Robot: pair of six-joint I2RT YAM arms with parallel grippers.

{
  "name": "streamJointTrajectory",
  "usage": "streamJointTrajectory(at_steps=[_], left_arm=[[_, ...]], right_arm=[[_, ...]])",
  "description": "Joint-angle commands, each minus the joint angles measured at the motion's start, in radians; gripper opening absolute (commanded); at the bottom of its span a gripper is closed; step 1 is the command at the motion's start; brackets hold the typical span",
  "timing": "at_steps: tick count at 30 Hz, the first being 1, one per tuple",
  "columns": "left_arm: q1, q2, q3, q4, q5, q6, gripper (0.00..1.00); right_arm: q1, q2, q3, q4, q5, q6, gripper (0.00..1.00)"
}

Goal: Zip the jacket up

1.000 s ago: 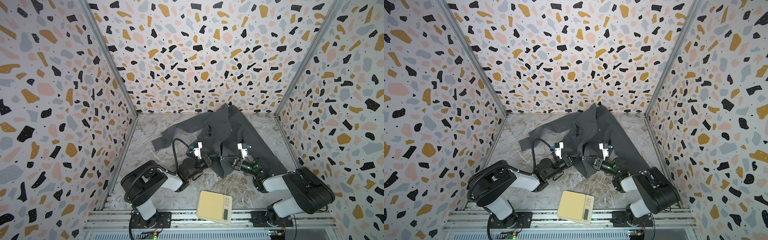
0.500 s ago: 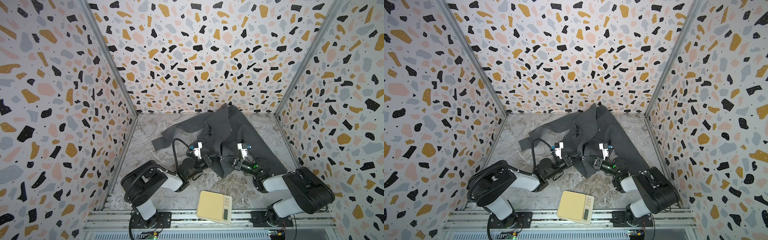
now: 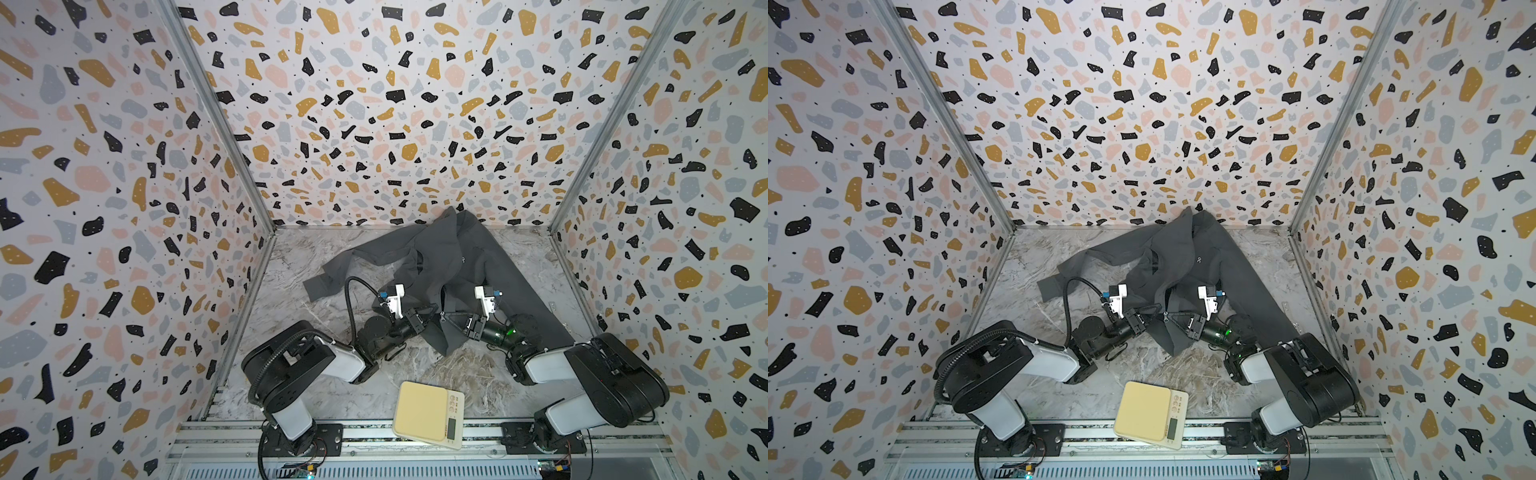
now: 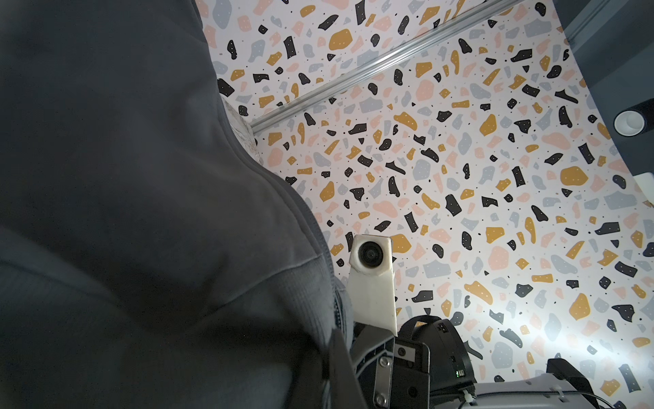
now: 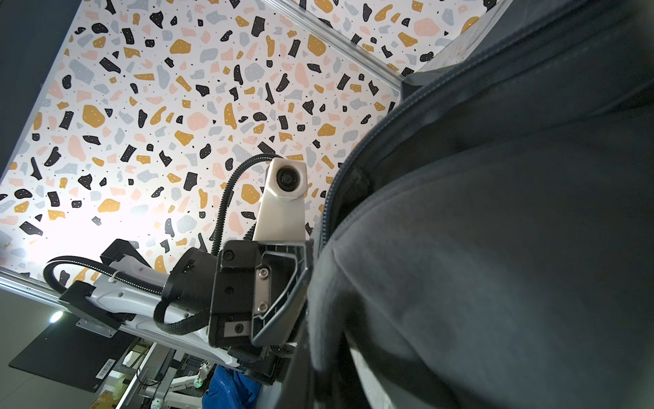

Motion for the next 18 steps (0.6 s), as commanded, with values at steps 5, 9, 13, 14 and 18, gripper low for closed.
streamJointTrajectory(at_steps=[5,9,13,14,18], left_arm=[[-0.010,-0.022,0.003,0.020,0.015,0.053,0.00],[-0.013,-0.024,0.001,0.004,0.015,0.069,0.00],[-0.015,-0.025,-0.002,-0.005,0.011,0.076,0.00],[-0.015,-0.026,-0.002,-0.008,0.011,0.079,0.00],[-0.015,-0.036,-0.005,-0.032,0.002,0.095,0.00]], right_arm=[[0.005,0.001,0.040,0.010,0.007,0.009,0.00],[0.004,0.004,0.042,0.016,0.004,0.017,0.00],[0.003,0.002,0.038,0.009,0.009,0.018,0.00],[0.005,0.001,0.038,0.007,0.009,0.019,0.00],[0.005,-0.009,0.037,-0.021,0.012,0.012,0.00]])
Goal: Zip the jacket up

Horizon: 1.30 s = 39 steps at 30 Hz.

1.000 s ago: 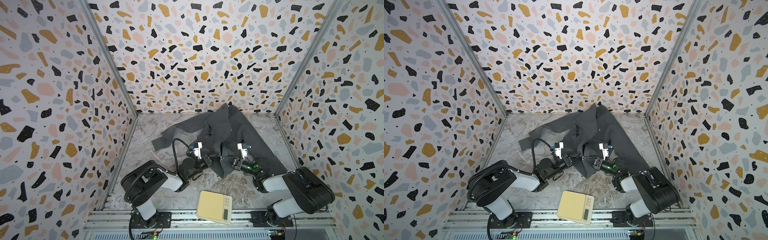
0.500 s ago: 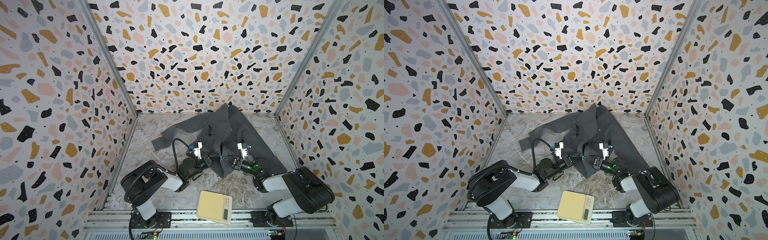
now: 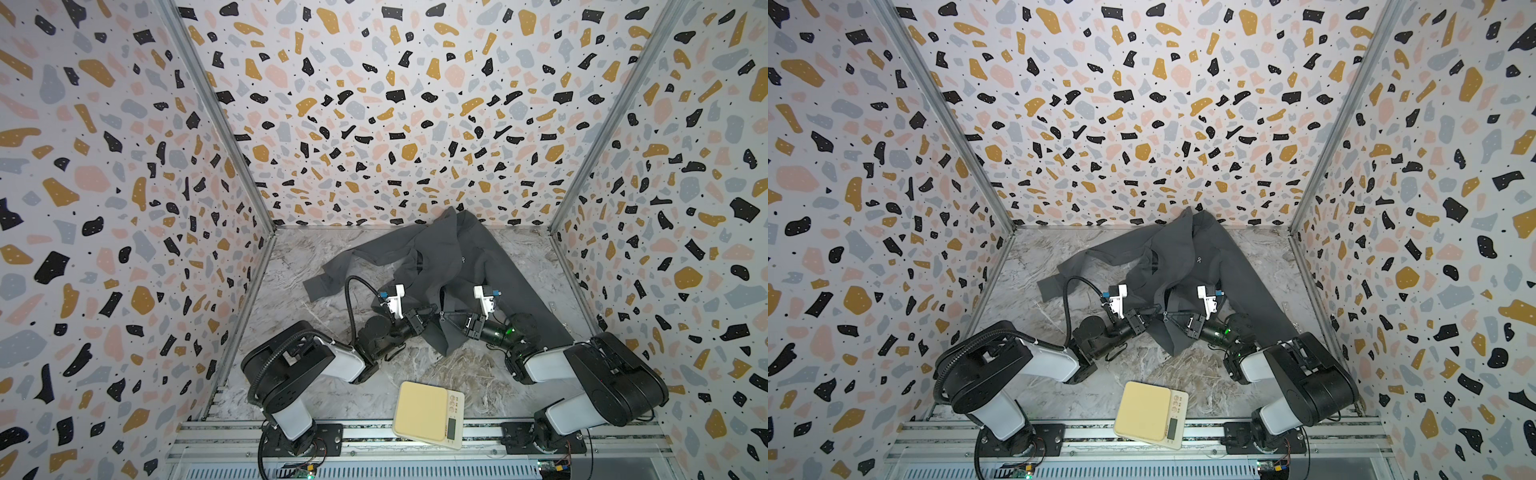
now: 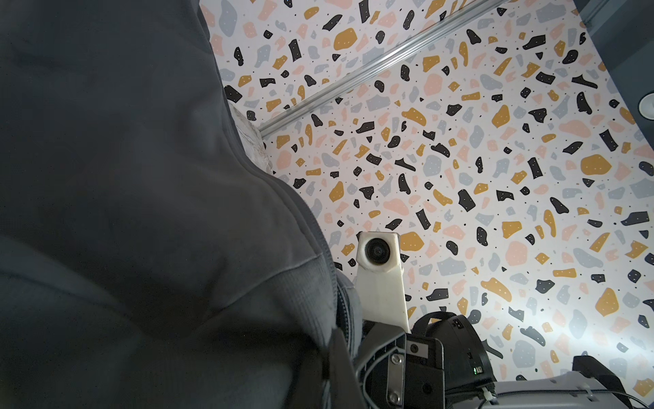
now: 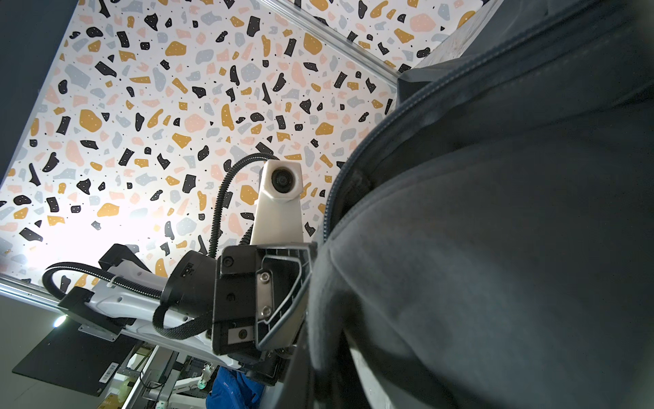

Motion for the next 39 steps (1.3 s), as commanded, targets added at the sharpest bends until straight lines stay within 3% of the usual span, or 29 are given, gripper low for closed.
streamJointTrajectory(at_steps=[1,16,39], left_arm=[[-0.016,-0.032,-0.005,-0.003,0.012,0.045,0.00],[-0.044,-0.084,0.014,-0.139,-0.025,0.138,0.00],[-0.057,-0.080,-0.006,-0.123,-0.014,0.129,0.00]], right_arm=[[0.004,-0.020,0.030,-0.014,0.014,-0.003,0.00],[0.010,-0.115,0.059,-0.211,0.054,-0.044,0.00],[0.012,-0.062,0.055,-0.117,0.051,-0.025,0.00]])
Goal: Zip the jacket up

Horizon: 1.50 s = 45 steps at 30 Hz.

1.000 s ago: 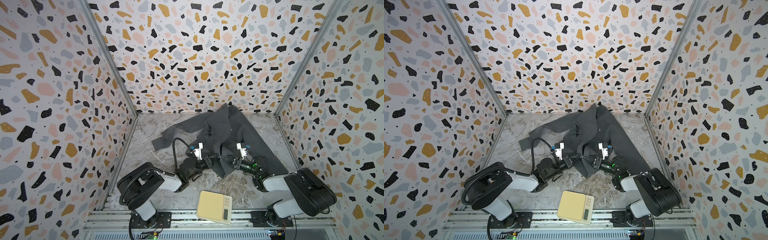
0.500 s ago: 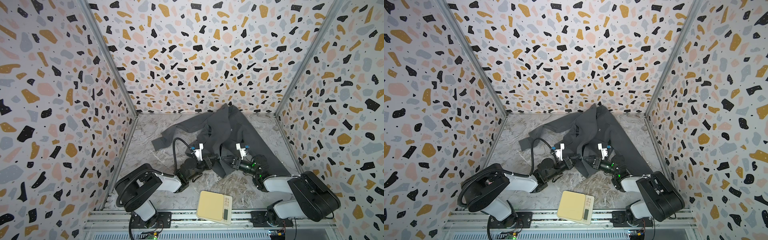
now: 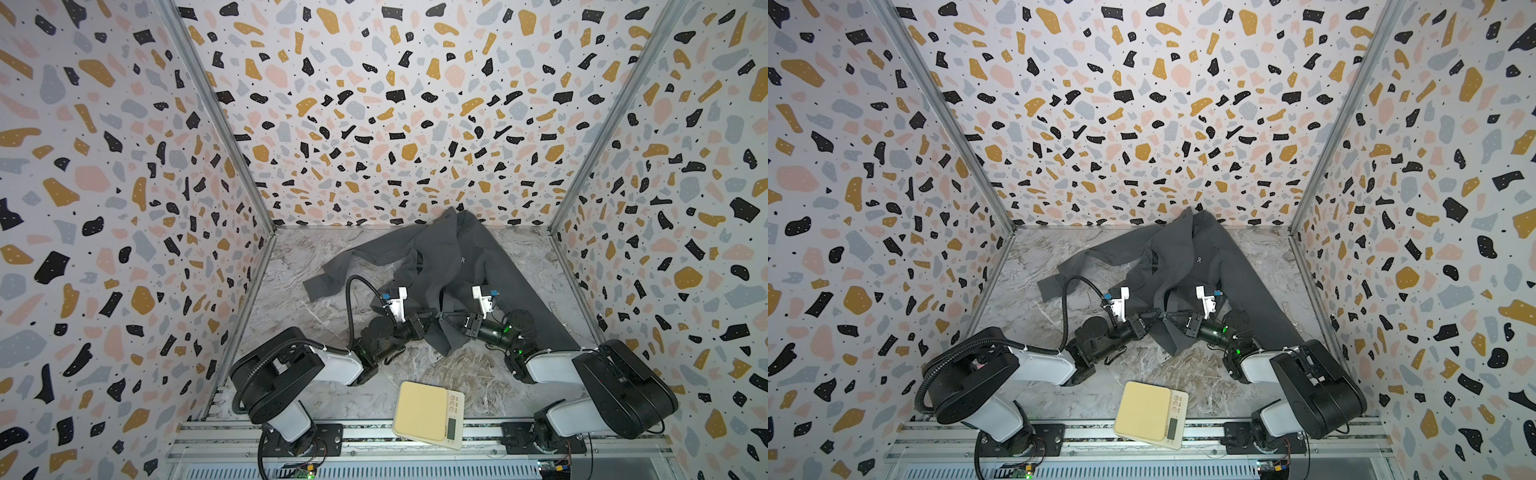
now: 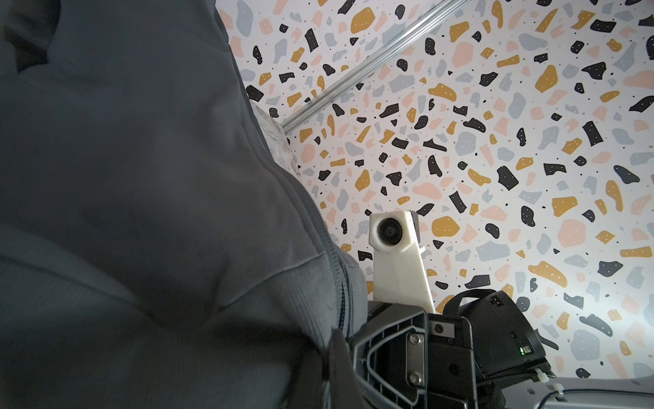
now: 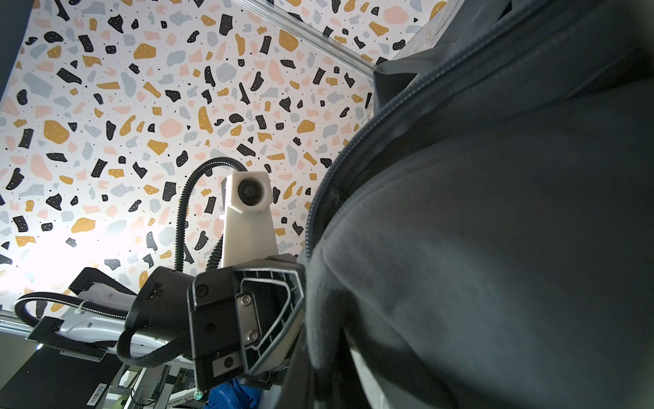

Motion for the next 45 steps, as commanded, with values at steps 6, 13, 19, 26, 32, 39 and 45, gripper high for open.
streamJointTrajectory(at_steps=[6,13,19,26,32,39,45], left_arm=[[-0.025,-0.014,-0.013,0.030,0.045,0.019,0.00],[-0.027,-0.024,-0.020,0.017,0.045,0.025,0.00],[-0.027,-0.027,-0.026,0.009,0.047,0.027,0.00],[-0.027,-0.026,-0.033,0.004,0.053,0.033,0.00],[-0.028,-0.027,-0.037,-0.003,0.057,0.033,0.00],[-0.028,-0.017,-0.043,-0.015,0.070,0.006,0.00],[-0.032,-0.030,-0.056,-0.069,0.097,-0.007,0.00]], right_arm=[[0.001,0.007,0.048,0.035,0.009,-0.019,0.00],[-0.004,0.013,0.068,0.016,-0.004,-0.034,0.00],[-0.007,0.022,0.078,0.020,-0.024,-0.039,0.00],[-0.017,0.046,0.094,0.025,-0.040,-0.041,0.00],[-0.024,0.051,0.104,0.025,-0.048,-0.036,0.04],[-0.024,-0.037,0.071,-0.178,-0.041,-0.085,0.40],[-0.023,-0.251,0.143,-0.801,0.061,-0.379,0.49]])
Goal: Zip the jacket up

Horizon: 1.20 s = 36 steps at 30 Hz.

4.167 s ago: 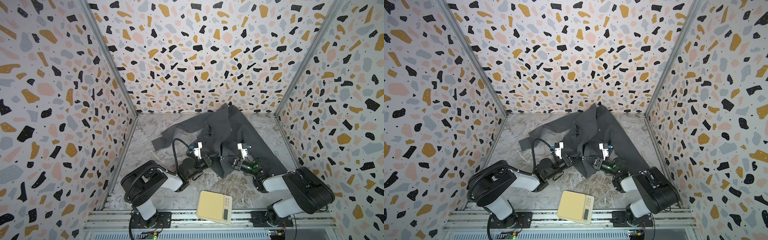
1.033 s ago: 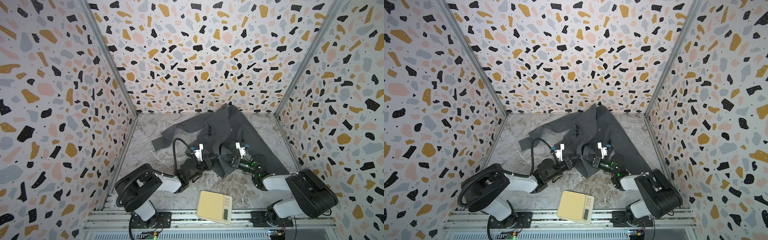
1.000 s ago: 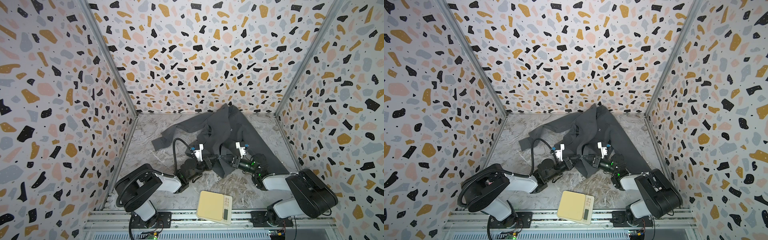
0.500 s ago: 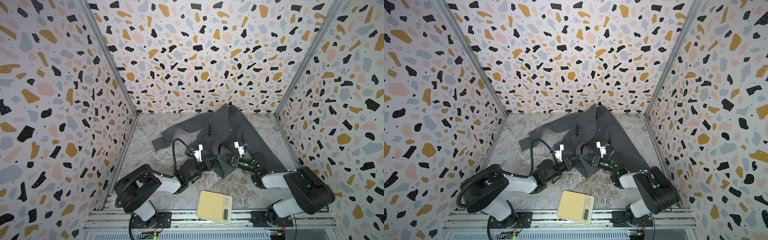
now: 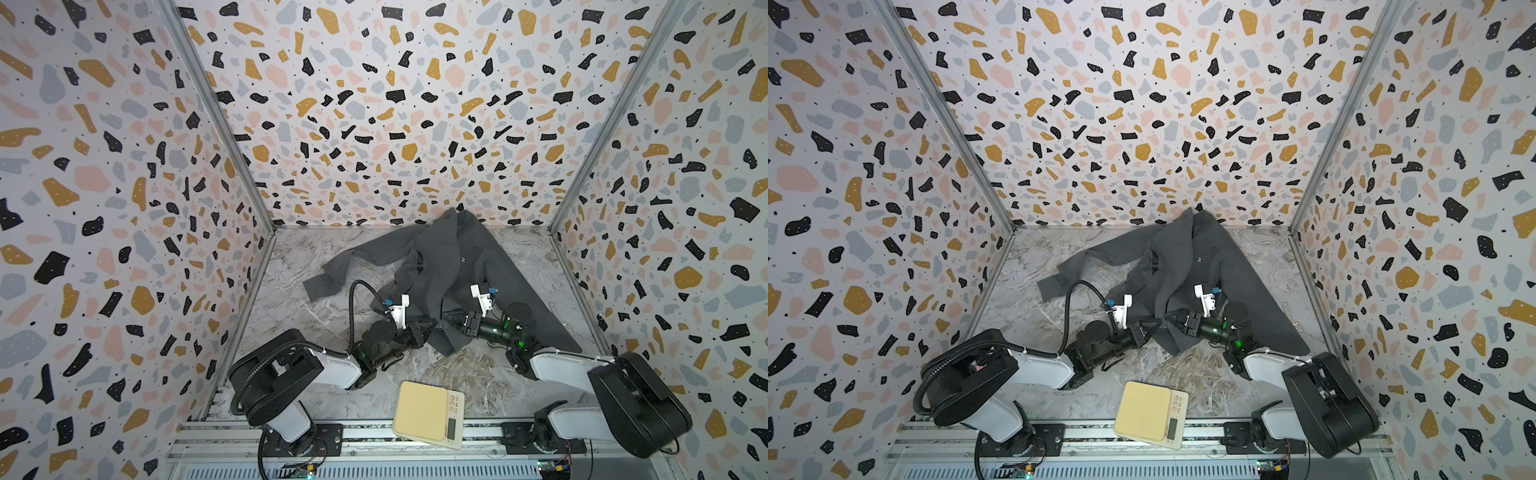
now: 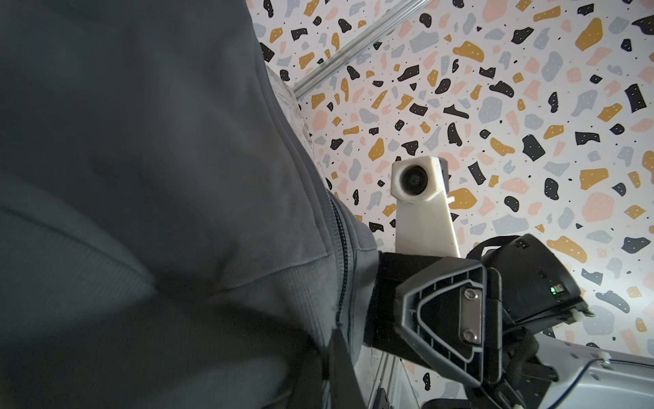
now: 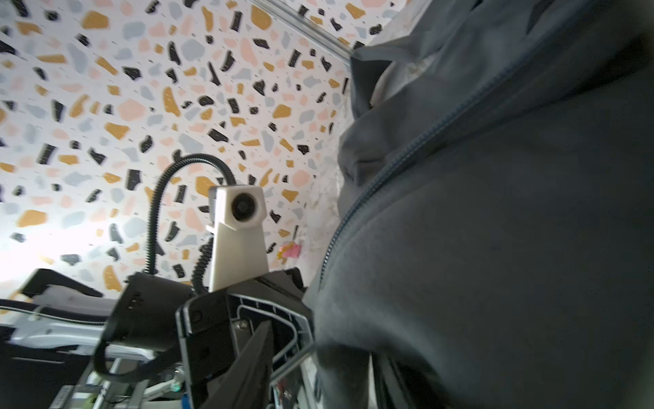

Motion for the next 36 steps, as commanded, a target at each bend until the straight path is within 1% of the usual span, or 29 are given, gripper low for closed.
streamJointTrajectory(at_steps=[1,3,5,6,7,10,11,13,15,18,19,21,23,26,31,36], left_arm=[[-0.015,-0.025,-0.022,-0.012,0.051,-0.004,0.00],[-0.016,-0.042,-0.032,-0.034,0.054,-0.002,0.00],[-0.016,-0.056,-0.039,-0.059,0.056,0.004,0.00],[-0.016,-0.063,-0.041,-0.074,0.056,0.008,0.00],[-0.016,-0.070,-0.041,-0.086,0.055,0.013,0.00],[-0.016,-0.081,-0.037,-0.117,0.061,0.022,0.00],[-0.016,-0.082,-0.035,-0.122,0.065,0.024,0.00],[-0.016,-0.086,-0.037,-0.120,0.063,0.023,0.00],[-0.017,-0.093,-0.042,-0.115,0.059,0.023,0.00],[-0.018,-0.094,-0.047,-0.104,0.060,0.020,0.00],[-0.018,-0.094,-0.047,-0.103,0.061,0.019,0.00],[-0.017,-0.095,-0.047,-0.101,0.063,0.018,0.00],[-0.017,-0.098,-0.050,-0.096,0.062,0.017,0.00],[-0.018,-0.104,-0.056,-0.092,0.059,0.016,0.00],[-0.017,-0.121,-0.070,-0.085,0.045,0.016,0.00],[-0.018,-0.120,-0.075,-0.072,0.046,0.013,0.00]], right_arm=[[-0.002,-0.122,0.097,-0.468,0.101,-0.240,0.49],[-0.003,-0.182,0.151,-0.654,0.160,-0.343,0.51],[-0.002,-0.236,0.197,-0.785,0.223,-0.422,0.52],[-0.002,-0.265,0.216,-0.840,0.251,-0.462,0.57],[0.001,-0.289,0.237,-0.878,0.274,-0.492,0.57],[0.028,-0.351,0.289,-0.985,0.315,-0.634,0.56],[0.051,-0.362,0.322,-1.029,0.346,-0.690,0.55],[0.122,-0.371,0.374,-1.092,0.420,-0.820,0.55],[0.245,-0.391,0.391,-1.103,0.545,-0.977,0.55],[0.407,-0.401,0.380,-1.088,0.657,-1.213,0.61],[0.439,-0.397,0.375,-1.082,0.676,-1.264,0.63],[0.465,-0.377,0.362,-1.069,0.693,-1.355,0.63],[0.466,-0.355,0.345,-1.055,0.701,-1.412,0.63],[0.467,-0.326,0.327,-1.033,0.720,-1.467,0.64],[0.469,-0.290,0.307,-0.967,0.709,-1.473,0.65],[0.477,-0.260,0.291,-0.921,0.731,-1.475,0.66]])
